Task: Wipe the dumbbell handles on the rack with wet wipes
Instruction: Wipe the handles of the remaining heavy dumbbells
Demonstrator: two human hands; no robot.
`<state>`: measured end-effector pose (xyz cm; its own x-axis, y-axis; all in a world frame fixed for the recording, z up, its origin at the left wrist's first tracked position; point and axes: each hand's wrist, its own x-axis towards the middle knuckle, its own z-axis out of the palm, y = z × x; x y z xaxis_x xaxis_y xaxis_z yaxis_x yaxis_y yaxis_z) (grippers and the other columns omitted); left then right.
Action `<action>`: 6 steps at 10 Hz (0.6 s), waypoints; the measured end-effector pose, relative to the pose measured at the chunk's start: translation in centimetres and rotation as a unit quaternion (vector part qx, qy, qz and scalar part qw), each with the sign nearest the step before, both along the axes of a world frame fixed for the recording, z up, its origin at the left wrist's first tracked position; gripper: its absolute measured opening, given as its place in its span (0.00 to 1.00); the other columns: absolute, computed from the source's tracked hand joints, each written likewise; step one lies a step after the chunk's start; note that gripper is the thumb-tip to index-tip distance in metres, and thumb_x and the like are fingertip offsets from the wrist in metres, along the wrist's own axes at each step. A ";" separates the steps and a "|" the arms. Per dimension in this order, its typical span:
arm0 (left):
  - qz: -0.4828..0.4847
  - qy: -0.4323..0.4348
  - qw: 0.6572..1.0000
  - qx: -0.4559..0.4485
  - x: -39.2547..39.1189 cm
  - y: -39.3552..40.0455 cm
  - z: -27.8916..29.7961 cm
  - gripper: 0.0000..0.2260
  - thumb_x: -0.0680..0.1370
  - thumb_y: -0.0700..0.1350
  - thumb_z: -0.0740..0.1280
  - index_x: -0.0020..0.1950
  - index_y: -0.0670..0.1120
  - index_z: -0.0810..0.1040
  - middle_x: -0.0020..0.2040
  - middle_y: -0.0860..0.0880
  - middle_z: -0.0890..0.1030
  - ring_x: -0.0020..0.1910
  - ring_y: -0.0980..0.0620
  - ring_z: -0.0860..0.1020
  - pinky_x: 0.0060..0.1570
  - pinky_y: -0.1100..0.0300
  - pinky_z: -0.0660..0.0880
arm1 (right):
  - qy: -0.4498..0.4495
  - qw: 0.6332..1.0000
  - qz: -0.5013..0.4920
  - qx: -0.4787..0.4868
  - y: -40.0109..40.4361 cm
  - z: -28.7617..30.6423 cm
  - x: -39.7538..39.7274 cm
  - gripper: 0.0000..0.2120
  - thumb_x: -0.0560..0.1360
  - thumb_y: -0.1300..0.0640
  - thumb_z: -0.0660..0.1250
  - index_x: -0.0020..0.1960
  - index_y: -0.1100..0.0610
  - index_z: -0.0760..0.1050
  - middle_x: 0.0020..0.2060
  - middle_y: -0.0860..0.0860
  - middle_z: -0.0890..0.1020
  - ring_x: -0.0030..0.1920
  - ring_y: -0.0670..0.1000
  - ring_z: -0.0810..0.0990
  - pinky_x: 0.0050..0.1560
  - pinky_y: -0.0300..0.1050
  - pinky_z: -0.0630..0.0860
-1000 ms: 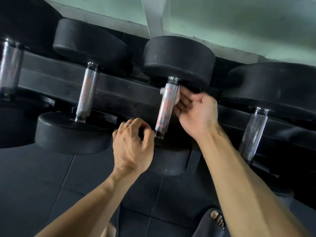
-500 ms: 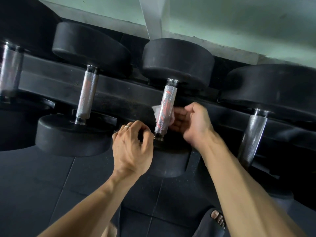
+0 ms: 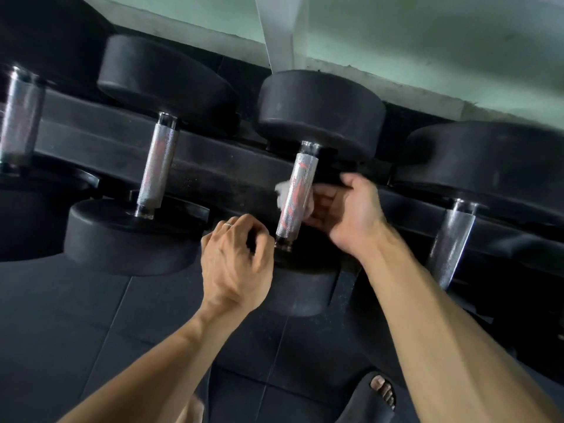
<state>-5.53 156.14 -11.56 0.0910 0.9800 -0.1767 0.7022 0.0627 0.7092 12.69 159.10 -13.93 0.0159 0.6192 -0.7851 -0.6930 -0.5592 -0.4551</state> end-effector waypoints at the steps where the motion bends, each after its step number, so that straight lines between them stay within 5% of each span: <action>1: -0.003 -0.001 1.000 0.001 0.0 0.0 -0.1 0.17 0.71 0.53 0.52 0.38 0.49 0.78 0.37 0.56 0.79 0.41 0.58 0.73 0.52 0.48 0.72 | 0.019 0.995 -0.093 0.026 1.3 -0.4 -0.5 0.32 0.83 0.41 0.48 0.54 0.65 0.80 0.48 0.62 0.83 0.47 0.58 0.81 0.53 0.50 0.76; 3: -0.004 -0.005 1.000 0.004 -0.1 0.0 0.1 0.17 0.72 0.53 0.52 0.39 0.48 0.78 0.37 0.55 0.79 0.41 0.54 0.75 0.52 0.44 0.73 | -0.043 0.998 -0.001 -0.046 -0.4 -0.9 -1.3 0.27 0.84 0.45 0.49 0.44 0.64 0.77 0.35 0.59 0.83 0.37 0.56 0.81 0.40 0.47 0.77; 4: -0.007 -0.003 1.000 0.002 -0.1 0.2 0.0 0.17 0.71 0.53 0.52 0.38 0.49 0.78 0.37 0.56 0.79 0.42 0.54 0.76 0.52 0.44 0.73 | 0.053 0.981 -0.182 0.047 1.8 -0.6 -0.7 0.24 0.83 0.49 0.50 0.47 0.63 0.79 0.40 0.58 0.83 0.40 0.55 0.82 0.46 0.46 0.77; 5: -0.008 -0.002 1.000 0.001 -0.1 0.2 0.0 0.17 0.71 0.53 0.52 0.38 0.49 0.78 0.37 0.56 0.79 0.42 0.54 0.76 0.52 0.44 0.73 | 0.044 0.988 -0.148 0.030 1.9 -1.2 -2.1 0.21 0.81 0.50 0.52 0.45 0.61 0.78 0.38 0.57 0.81 0.40 0.55 0.79 0.45 0.47 0.74; 6: -0.008 -0.003 1.000 0.004 -0.1 0.1 0.1 0.17 0.72 0.53 0.52 0.38 0.48 0.78 0.37 0.55 0.79 0.41 0.53 0.75 0.51 0.43 0.73 | -0.029 0.998 0.013 -0.052 0.5 -1.4 -2.9 0.30 0.83 0.42 0.48 0.49 0.63 0.80 0.40 0.61 0.85 0.41 0.58 0.82 0.45 0.48 0.78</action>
